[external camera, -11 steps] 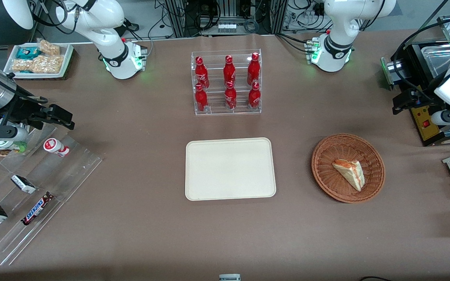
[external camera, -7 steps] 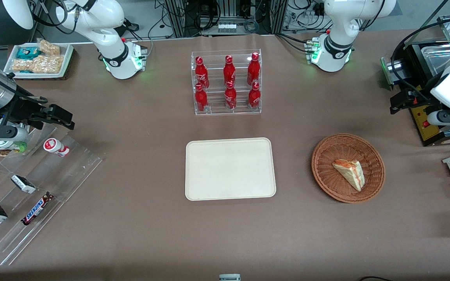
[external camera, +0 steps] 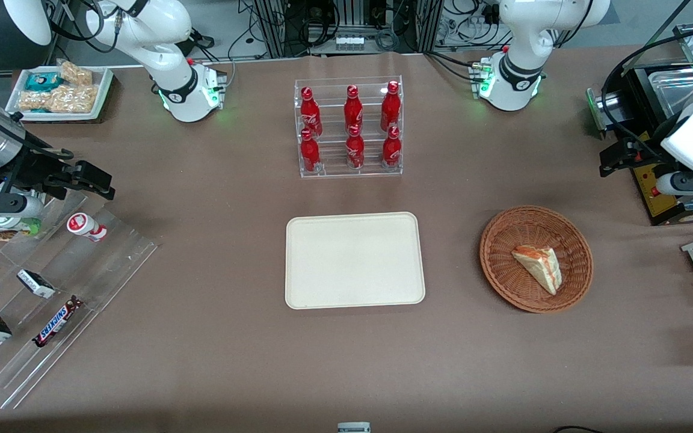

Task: Place sandwich from basket to tray
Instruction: 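Move the left gripper over the wrapped sandwich in the wicker basket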

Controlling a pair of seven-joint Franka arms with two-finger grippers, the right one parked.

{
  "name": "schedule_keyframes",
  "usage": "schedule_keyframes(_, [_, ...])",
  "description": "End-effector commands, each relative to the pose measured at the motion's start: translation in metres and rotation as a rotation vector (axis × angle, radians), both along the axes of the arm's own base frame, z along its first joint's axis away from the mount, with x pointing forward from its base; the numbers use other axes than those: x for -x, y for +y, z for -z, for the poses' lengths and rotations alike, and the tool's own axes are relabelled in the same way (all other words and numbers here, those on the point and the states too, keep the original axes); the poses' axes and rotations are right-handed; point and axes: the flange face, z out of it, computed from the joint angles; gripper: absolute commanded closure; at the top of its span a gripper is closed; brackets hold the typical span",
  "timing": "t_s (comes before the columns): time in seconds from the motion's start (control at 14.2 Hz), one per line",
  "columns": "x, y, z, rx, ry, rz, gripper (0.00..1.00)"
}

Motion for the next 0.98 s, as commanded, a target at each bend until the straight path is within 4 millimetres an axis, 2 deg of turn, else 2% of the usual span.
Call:
schedule_keyframes(0.0, [-0.009,0.001,0.022,-0.01,0.043,-0.016,0.0])
schedule_keyframes(0.21, [-0.021,0.001,0.077,-0.016,0.08,-0.018,0.0])
schedule_keyframes(0.35, [-0.018,0.003,0.126,-0.015,0.059,-0.022,0.0])
schedule_keyframes(0.49, [-0.018,0.005,0.162,-0.019,0.024,-0.038,0.0])
schedule_keyframes(0.77, [-0.016,0.006,0.223,-0.021,-0.051,-0.111,0.0])
schedule_keyframes(0.91, [-0.02,0.006,0.242,-0.044,-0.099,-0.25,0.0])
